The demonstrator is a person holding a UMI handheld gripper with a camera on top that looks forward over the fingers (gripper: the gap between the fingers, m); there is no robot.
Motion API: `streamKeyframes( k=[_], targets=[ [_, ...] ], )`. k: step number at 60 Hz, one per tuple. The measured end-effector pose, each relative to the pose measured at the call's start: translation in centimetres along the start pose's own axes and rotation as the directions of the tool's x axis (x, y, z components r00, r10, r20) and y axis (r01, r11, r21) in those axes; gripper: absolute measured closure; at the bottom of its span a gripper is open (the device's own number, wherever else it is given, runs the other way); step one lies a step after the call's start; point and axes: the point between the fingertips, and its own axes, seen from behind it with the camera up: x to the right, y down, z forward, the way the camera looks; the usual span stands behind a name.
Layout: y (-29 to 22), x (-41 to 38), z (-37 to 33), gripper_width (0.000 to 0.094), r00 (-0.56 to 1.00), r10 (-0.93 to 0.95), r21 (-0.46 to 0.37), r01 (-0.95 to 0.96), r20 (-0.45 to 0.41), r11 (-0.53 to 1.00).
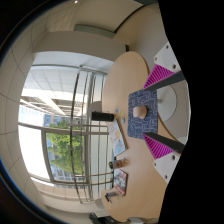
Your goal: Arrange mouse
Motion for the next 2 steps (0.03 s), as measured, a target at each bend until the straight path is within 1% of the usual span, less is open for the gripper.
streamKeyframes(
  k=[2],
  targets=[
    [0.11, 0.02, 0.32, 0.0087, 1.0, 0.002, -0.002, -0.002, 0.004, 1.0]
  ],
)
